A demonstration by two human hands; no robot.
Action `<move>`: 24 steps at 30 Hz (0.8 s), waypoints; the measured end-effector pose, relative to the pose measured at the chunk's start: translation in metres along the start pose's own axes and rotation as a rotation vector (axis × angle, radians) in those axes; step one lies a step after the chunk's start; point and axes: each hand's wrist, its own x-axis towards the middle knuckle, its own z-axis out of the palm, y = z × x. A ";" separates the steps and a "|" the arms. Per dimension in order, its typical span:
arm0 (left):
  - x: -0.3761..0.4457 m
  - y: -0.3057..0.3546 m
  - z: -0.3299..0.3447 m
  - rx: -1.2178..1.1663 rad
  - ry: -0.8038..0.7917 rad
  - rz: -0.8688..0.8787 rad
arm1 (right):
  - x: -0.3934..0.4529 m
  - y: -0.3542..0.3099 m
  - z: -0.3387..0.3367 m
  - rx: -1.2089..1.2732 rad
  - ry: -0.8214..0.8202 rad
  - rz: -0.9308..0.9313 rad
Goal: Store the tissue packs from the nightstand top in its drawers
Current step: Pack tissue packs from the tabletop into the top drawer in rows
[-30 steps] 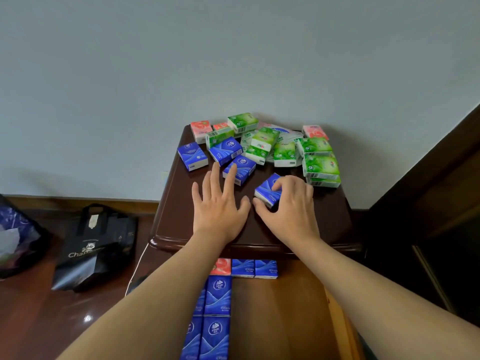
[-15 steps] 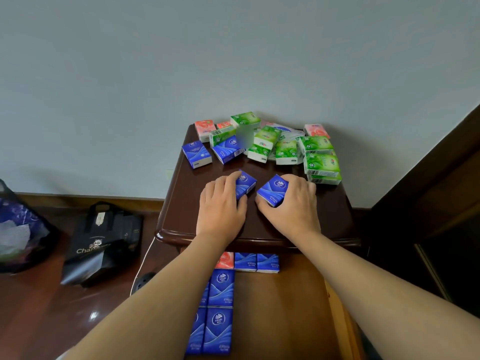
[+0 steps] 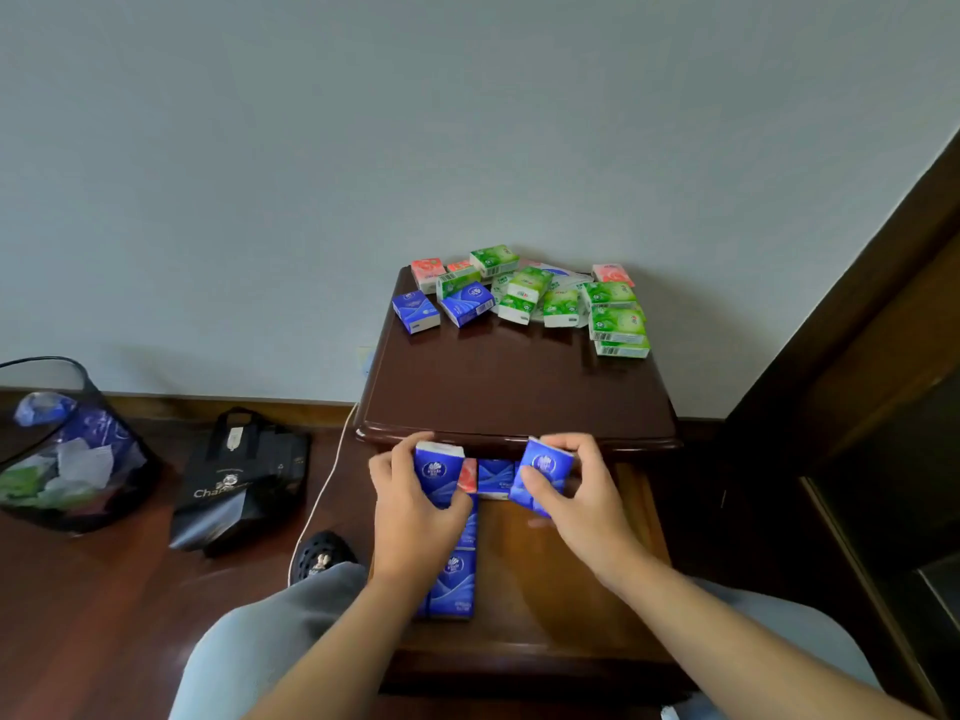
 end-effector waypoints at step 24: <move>-0.039 -0.034 -0.006 -0.300 -0.150 -0.387 | 0.006 0.086 0.061 -0.021 0.267 0.607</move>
